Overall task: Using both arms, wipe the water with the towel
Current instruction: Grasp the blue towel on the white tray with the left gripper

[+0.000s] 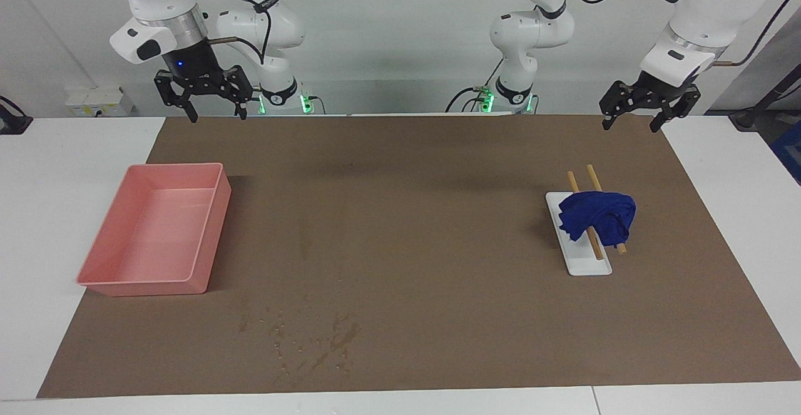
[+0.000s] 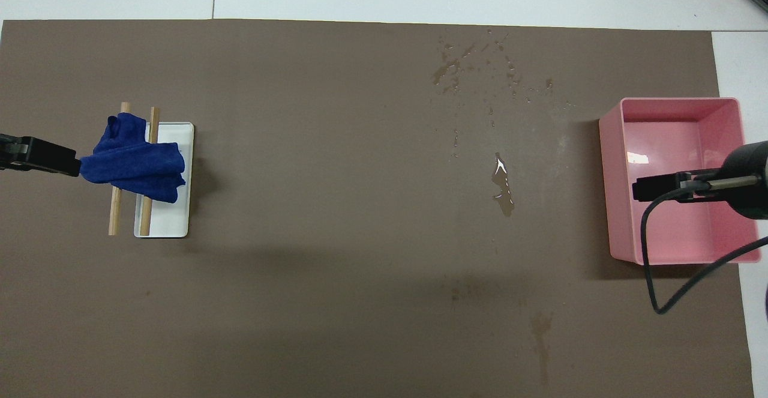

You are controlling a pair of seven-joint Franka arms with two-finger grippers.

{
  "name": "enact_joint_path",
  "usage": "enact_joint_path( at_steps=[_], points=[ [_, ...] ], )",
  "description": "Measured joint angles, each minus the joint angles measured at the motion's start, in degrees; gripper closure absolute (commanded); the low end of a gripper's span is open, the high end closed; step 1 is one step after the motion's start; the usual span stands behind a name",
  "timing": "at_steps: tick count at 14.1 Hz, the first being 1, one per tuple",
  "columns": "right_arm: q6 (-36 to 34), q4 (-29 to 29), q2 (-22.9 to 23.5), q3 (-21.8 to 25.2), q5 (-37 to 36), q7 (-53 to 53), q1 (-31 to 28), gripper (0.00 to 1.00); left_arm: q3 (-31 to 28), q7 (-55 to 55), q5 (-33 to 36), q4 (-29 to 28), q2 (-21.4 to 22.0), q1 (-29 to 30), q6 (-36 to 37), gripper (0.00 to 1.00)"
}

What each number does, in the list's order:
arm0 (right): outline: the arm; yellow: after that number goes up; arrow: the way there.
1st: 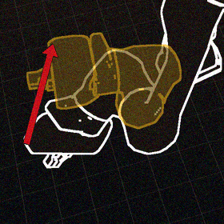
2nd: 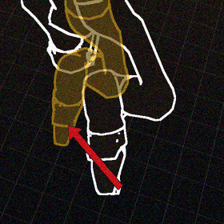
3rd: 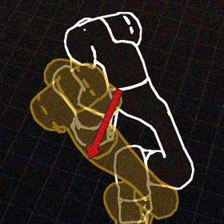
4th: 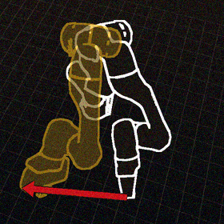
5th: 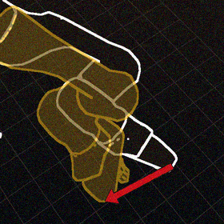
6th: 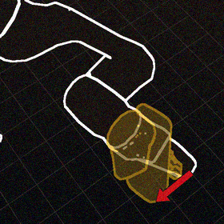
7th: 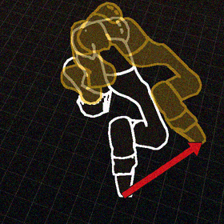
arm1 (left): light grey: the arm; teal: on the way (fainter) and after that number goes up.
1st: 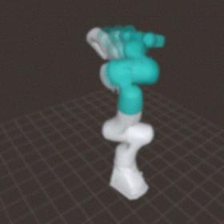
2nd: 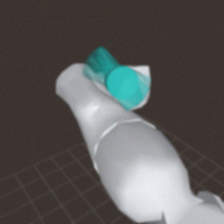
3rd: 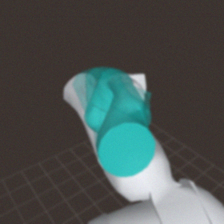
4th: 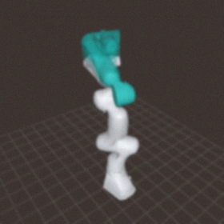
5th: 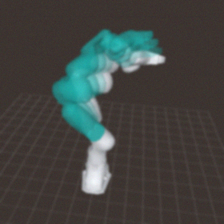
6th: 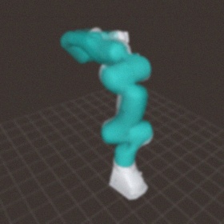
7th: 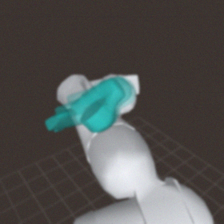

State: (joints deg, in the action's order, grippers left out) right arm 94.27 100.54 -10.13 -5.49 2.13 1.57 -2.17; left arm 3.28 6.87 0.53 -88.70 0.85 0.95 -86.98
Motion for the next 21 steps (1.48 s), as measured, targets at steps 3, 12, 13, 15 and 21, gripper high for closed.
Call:
enact_joint_path(
  at_steps=[3,12,13,15,21],
  points=[
    [-0.4,0.0,0.0,-0.1,0.0,-0.1,0.1,0.0,0.0,0.0,0.0,0.0,0.0,0.0,0.0,0.0],
    [-1.6,0.1,-0.1,-0.4,0.5,-0.6,0.3,0.0,-0.6,0.0,0.1,-12.0,0.2,1.0,-23.8,0.0],
    [-1.5,0.2,-0.1,-0.4,0.6,-0.7,0.3,0.0,-0.6,0.0,0.1,-13.5,-0.8,1.4,-27.0,0.0],
    [-0.4,0.4,0.0,-0.5,1.0,-0.7,0.3,0.0,-0.6,0.0,0.1,-15.7,-3.4,1.7,-31.8,0.0],
    [2.6,-0.4,3.4,-0.6,2.0,-0.7,0.3,0.0,-0.6,0.1,0.5,-27.9,-6.2,1.8,-49.3,0.01]
  ],
)
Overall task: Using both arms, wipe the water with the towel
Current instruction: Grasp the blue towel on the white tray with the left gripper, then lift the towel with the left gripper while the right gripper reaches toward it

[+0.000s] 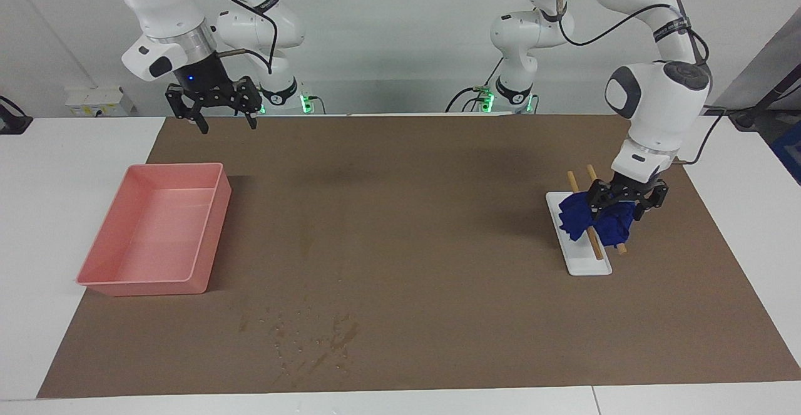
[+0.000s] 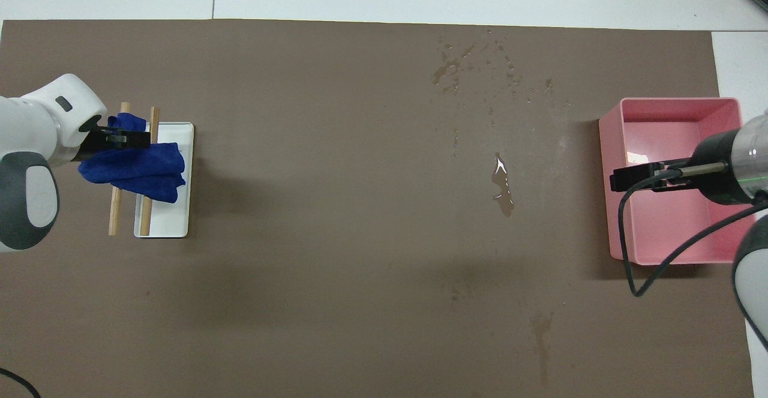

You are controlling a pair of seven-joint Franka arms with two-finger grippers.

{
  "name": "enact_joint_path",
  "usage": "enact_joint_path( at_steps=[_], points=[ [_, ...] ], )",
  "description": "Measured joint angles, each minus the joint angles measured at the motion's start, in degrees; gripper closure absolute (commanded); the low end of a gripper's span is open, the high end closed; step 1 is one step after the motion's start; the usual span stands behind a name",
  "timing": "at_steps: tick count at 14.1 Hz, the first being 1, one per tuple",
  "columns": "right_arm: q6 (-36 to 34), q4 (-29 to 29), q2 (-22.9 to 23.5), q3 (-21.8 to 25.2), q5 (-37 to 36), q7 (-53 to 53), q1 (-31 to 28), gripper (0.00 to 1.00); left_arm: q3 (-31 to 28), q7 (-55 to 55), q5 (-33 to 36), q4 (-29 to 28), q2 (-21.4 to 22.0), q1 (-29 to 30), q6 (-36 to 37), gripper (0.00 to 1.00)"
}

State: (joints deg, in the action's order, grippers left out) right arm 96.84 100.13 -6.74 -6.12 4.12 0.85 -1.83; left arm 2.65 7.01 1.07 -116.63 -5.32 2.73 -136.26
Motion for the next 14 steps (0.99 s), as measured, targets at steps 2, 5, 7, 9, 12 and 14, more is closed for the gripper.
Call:
enact_joint_path(
  at_steps=[2,5,7,9,12,14],
  points=[
    [2.3,-0.1,1.4,-0.1,1.1,0.0,0.0,0.0,0.0,0.1,2.7,-1.2,0.0,0.0,-1.3,0.18],
    [4.2,0.1,3.0,-0.2,1.7,3.2,2.0,0.0,0.0,0.1,3.8,-1.1,0.5,0.1,-1.2,0.71],
    [5.5,1.3,3.4,-0.4,1.9,7.8,5.6,0.0,0.0,0.1,3.8,-1.1,0.7,0.4,-0.9,1.0],
    [7.7,3.0,3.3,-0.6,3.0,14.0,9.2,0.0,0.2,0.0,3.8,-0.9,0.7,0.6,-0.3,1.0],
    [13.6,5.4,3.3,-0.6,8.1,21.9,10.3,0.0,0.5,-0.1,3.8,-0.1,1.0,0.6,1.1,1.0],
    [17.8,7.1,3.6,-0.3,11.1,24.6,9.7,0.0,0.5,-0.1,3.8,0.5,1.0,0.6,2.2,1.0]
  ],
)
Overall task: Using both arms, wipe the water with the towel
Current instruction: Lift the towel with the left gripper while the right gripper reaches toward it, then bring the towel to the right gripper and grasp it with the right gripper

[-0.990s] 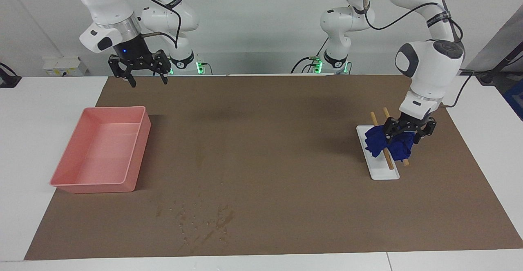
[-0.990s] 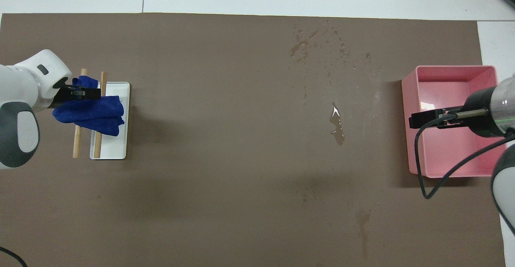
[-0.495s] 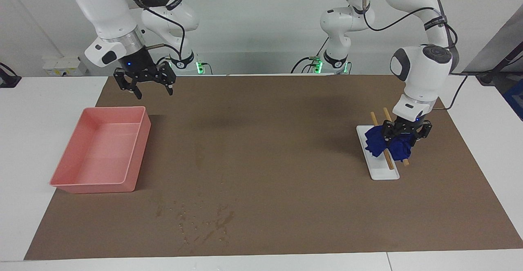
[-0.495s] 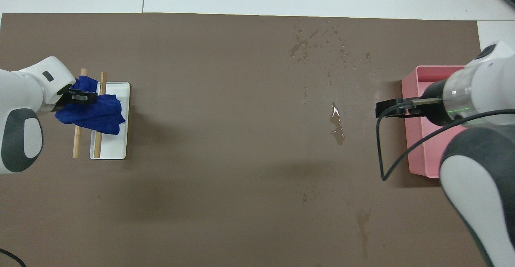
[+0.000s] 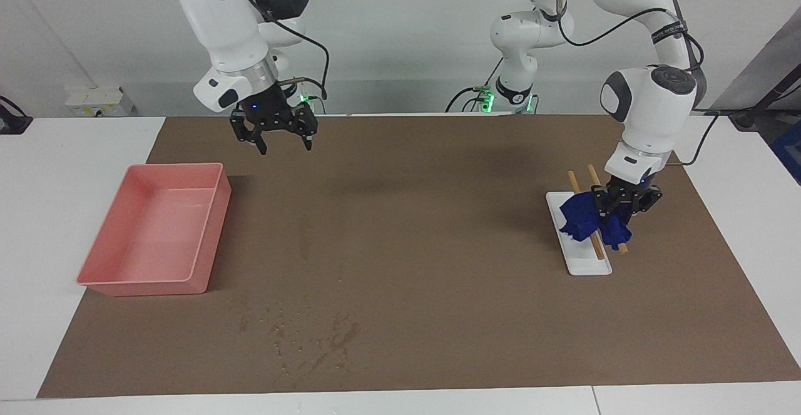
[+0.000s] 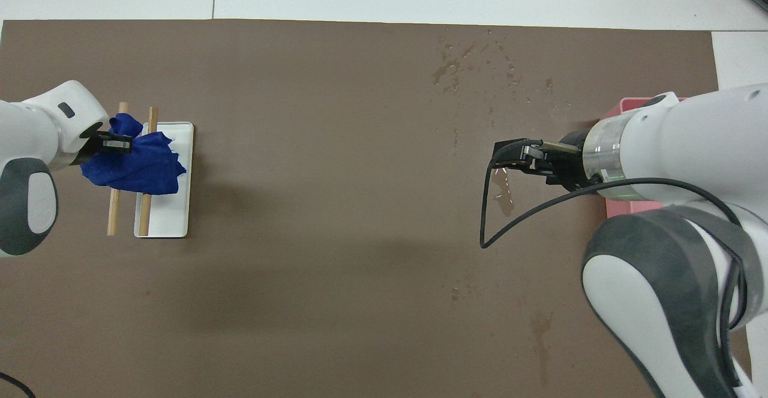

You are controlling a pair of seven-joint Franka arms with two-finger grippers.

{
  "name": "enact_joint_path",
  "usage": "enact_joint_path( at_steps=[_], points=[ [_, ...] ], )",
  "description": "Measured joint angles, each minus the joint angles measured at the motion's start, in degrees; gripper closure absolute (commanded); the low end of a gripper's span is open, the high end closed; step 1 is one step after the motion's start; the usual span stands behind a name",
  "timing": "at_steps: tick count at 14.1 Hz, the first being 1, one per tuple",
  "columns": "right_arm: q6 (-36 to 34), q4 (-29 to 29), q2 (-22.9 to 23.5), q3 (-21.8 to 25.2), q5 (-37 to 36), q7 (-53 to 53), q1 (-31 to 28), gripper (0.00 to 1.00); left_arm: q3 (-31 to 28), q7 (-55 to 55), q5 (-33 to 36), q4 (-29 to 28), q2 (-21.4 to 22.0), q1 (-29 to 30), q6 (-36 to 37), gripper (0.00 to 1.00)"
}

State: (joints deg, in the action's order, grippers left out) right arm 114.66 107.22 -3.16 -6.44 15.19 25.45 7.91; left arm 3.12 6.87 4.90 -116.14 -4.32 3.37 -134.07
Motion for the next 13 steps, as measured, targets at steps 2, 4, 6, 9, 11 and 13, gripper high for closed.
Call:
enact_joint_path(
  at_steps=[2,4,6,9,11,13],
  points=[
    [4.0,1.0,0.9,0.2,2.7,4.7,-0.1,0.0,-0.1,-0.8,-0.4,1.9,-0.1,0.1,3.5,1.0],
    [7.4,1.4,1.7,0.0,7.0,11.0,0.1,0.0,-0.2,-6.4,-5.2,5.7,-0.3,0.1,9.9,1.0],
    [8.4,1.4,2.0,0.0,11.6,17.4,0.1,0.0,0.1,-17.0,-13.0,9.8,-0.5,0.0,15.4,1.0],
    [11.8,2.0,3.0,0.0,18.3,25.3,0.4,0.0,1.1,-38.4,-23.6,11.8,-0.7,-2.8,16.9,1.0],
    [17.9,2.5,5.4,-0.1,25.1,31.2,2.8,0.0,1.4,-53.2,-32.0,12.0,-1.0,-6.4,16.7,1.0],
    [24.4,2.7,9.0,-0.1,31.8,34.7,6.5,0.0,1.5,-66.7,-39.6,12.1,-1.0,-10.6,15.3,1.0]
  ],
)
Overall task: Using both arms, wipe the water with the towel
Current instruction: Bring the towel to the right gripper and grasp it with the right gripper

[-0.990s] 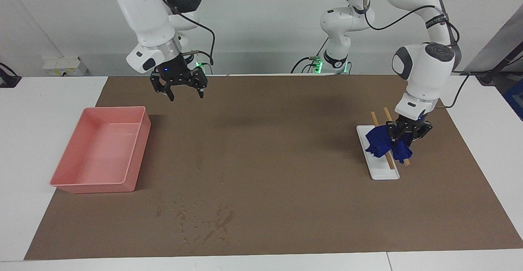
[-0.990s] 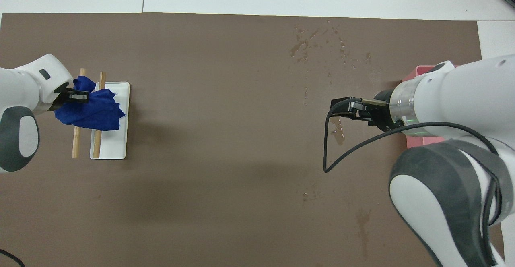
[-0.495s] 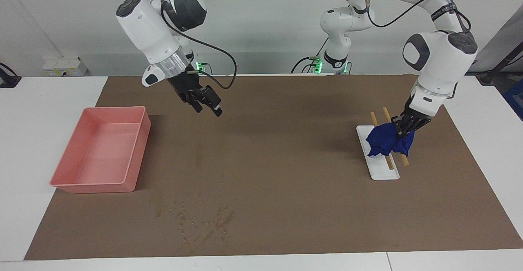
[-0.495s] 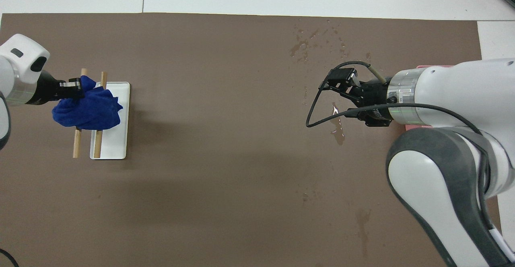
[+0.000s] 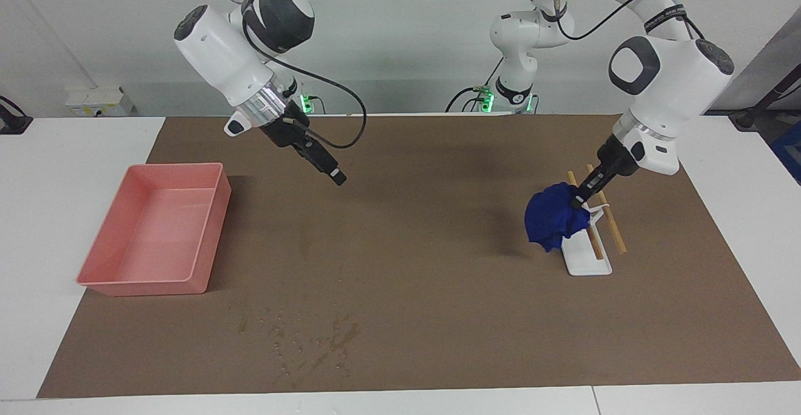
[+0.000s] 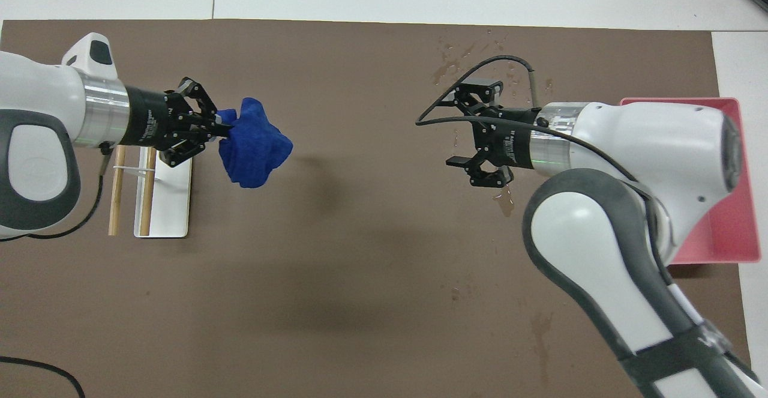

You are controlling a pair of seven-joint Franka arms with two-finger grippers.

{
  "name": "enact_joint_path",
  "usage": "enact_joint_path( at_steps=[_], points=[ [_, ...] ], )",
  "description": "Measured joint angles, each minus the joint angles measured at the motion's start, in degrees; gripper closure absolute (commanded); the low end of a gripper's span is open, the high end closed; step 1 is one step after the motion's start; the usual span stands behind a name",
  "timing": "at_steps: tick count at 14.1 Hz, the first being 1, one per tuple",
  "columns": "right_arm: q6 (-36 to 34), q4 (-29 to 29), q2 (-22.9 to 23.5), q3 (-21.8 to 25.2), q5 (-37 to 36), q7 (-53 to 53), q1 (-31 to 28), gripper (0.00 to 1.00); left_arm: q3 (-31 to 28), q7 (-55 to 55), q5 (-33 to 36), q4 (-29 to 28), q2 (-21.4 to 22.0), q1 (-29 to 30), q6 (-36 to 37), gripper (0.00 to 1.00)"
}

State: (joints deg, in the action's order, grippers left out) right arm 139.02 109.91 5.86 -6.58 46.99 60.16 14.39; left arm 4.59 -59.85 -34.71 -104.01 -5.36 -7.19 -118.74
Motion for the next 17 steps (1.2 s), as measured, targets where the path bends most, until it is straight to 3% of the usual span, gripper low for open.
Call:
enact_joint_path(
  at_steps=[5,7,11,12,13,14,15,17],
  points=[
    [9.4,-0.3,5.9,-0.1,11.7,1.1,5.3,0.0,0.2,-21.5,-10.3,-0.1,-0.6,-10.8,-11.4,1.0],
    [9.8,-1.0,6.1,-0.1,15.9,1.1,5.6,0.0,0.1,-25.3,-10.8,-0.6,-1.0,-14.2,-14.2,1.0],
    [9.8,-2.6,6.1,-0.1,17.1,1.2,5.6,0.0,0.1,-27.4,-11.6,-1.8,-1.1,-16.8,-15.9,1.0],
    [9.7,-2.6,6.1,-0.1,17.1,1.2,5.8,0.08,0.0,-27.8,-11.8,-1.8,-1.1,-17.2,-16.3,1.0],
    [9.9,-2.6,6.1,-0.1,17.1,1.2,6.3,0.39,0.0,-28.2,-11.9,-1.8,-1.1,-17.7,-16.7,1.0],
    [10.5,-2.5,6.1,-0.1,17.1,1.2,6.8,0.77,0.0,-28.9,-12.2,-1.8,-1.1,-18.2,-17.1,1.0],
    [10.9,-2.5,6.2,-0.1,17.1,1.1,7.1,1.0,0.0,-29.7,-12.6,-1.8,-1.1,-18.5,-17.7,1.0],
    [10.9,-2.5,6.3,-0.1,17.1,-1.5,7.2,1.0,-0.2,-30.3,-13.1,-1.8,-1.1,-18.8,-18.6,1.0]
  ],
)
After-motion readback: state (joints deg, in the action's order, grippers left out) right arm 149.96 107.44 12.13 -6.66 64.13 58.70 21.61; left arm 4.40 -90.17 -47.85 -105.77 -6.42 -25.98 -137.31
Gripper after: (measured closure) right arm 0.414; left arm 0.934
